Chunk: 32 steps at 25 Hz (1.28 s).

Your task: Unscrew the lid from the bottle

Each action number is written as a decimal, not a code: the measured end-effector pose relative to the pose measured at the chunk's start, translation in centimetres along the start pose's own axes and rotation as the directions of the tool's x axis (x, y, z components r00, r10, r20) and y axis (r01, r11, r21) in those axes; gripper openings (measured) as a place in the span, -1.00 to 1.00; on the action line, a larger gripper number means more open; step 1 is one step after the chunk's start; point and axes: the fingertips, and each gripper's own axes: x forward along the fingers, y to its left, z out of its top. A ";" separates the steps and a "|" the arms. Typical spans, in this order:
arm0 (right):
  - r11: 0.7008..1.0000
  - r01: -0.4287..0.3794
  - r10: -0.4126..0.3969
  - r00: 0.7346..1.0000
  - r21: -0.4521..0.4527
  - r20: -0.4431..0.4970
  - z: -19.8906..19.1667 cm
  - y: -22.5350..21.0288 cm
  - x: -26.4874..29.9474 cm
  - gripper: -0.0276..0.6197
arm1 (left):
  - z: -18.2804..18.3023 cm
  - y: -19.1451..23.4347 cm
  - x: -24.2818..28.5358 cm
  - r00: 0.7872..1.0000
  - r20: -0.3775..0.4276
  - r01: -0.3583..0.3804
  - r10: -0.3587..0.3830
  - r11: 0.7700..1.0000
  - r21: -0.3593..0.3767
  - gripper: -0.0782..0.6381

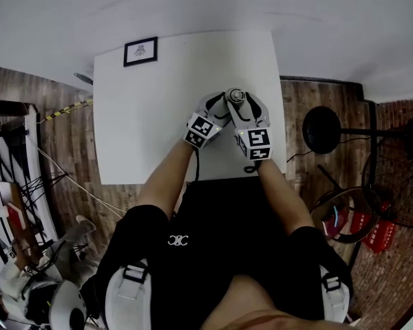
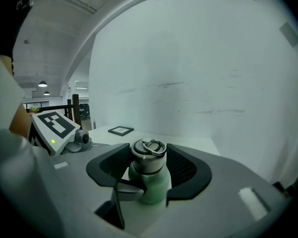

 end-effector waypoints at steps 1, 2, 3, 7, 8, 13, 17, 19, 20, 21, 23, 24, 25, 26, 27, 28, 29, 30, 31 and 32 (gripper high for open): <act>1.000 -0.019 0.019 1.000 -0.007 -0.005 0.0 0.0 0.0 -0.19 | 0.0 -0.1 0.0 1.000 0.001 0.003 -0.003 1.000 0.000 0.18; 0.999 -0.043 0.043 0.999 -0.016 -0.013 -0.1 0.0 -0.1 -0.19 | -0.1 -0.2 0.0 1.000 0.004 0.005 -0.005 1.000 -0.002 0.18; 0.997 -0.075 0.074 0.997 -0.027 -0.020 -0.2 0.0 -0.1 -0.19 | -0.1 -0.3 0.0 1.000 0.007 0.006 -0.006 1.000 -0.003 0.18; 0.961 -0.258 0.254 0.966 -0.096 -0.051 0.0 0.1 0.1 -0.19 | 0.0 -0.1 0.0 1.000 0.022 0.002 -0.002 1.000 0.005 0.18; 0.943 -0.313 0.307 0.949 -0.113 -0.068 0.0 0.1 0.2 -0.19 | 0.0 -0.1 0.0 1.000 0.025 0.003 -0.003 1.000 0.007 0.18; 0.762 -0.606 0.569 0.795 -0.229 -0.209 -0.1 0.1 0.2 -0.19 | 0.2 -0.3 0.3 1.000 0.029 0.009 -0.010 1.000 0.018 0.18; 0.560 -0.778 0.700 0.628 -0.286 -0.340 -0.2 0.5 0.2 -0.19 | 0.2 -0.3 0.3 1.000 0.027 0.003 -0.004 1.000 0.018 0.18; 0.476 -0.829 0.729 0.559 -0.294 -0.394 -0.3 0.7 0.2 -0.19 | 0.1 -0.3 0.2 1.000 0.024 0.003 -0.004 1.000 0.018 0.18; 0.444 -0.845 0.737 0.533 -0.297 -0.416 -0.2 0.7 0.3 -0.19 | 0.0 -0.2 0.2 1.000 0.022 0.003 -0.003 1.000 0.018 0.18; 0.422 -0.855 0.739 0.517 -0.301 -0.431 -0.2 0.8 0.4 -0.19 | 0.1 -0.1 0.2 1.000 0.020 0.002 -0.002 1.000 0.018 0.18; 0.420 -0.857 0.737 0.514 -0.298 -0.439 0.1 0.7 0.4 -0.19 | 0.1 0.0 0.2 1.000 0.018 -0.001 0.001 1.000 0.017 0.18; 0.436 -0.853 0.738 0.522 -0.289 -0.428 0.3 0.6 0.2 -0.19 | 0.1 0.0 0.2 1.000 0.017 -0.003 0.002 1.000 0.016 0.18; 0.458 -0.845 0.740 0.534 -0.275 -0.409 0.4 0.6 -0.1 -0.19 | 0.0 -0.1 0.1 1.000 0.015 -0.003 0.003 1.000 0.017 0.18; 0.484 -0.835 0.741 0.550 -0.261 -0.384 0.6 0.5 -0.5 -0.19 | -0.1 -0.1 0.1 1.000 0.014 -0.004 0.004 1.000 0.017 0.18; 0.515 -0.820 0.738 0.572 -0.249 -0.357 0.7 0.3 -0.8 -0.19 | -0.1 -0.1 0.0 1.000 0.016 -0.005 0.005 1.000 0.016 0.18; 0.552 -0.798 0.728 0.602 -0.242 -0.328 0.8 0.2 -1.0 -0.19 | -0.1 -0.1 0.0 1.000 0.019 -0.006 0.005 1.000 0.014 0.18; 0.595 -0.768 0.708 0.641 -0.238 -0.297 0.9 0.0 -1.2 -0.19 | -0.1 -0.1 0.0 1.000 0.022 -0.006 0.006 1.000 0.012 0.18; 0.646 -0.726 0.677 0.688 -0.237 -0.262 1.0 -0.3 -1.2 -0.18 | -0.2 0.0 0.0 1.000 0.023 -0.006 0.006 1.000 0.011 0.18; 0.700 -0.674 0.635 0.739 -0.235 -0.226 1.0 -0.7 -1.1 -0.18 | -0.2 0.0 0.1 1.000 0.022 -0.006 0.006 1.000 0.011 0.18; 0.753 -0.619 0.588 0.785 -0.224 -0.192 1.1 -1.2 -1.1 -0.18 | -0.2 0.1 0.1 1.000 0.022 -0.005 0.005 1.000 0.012 0.18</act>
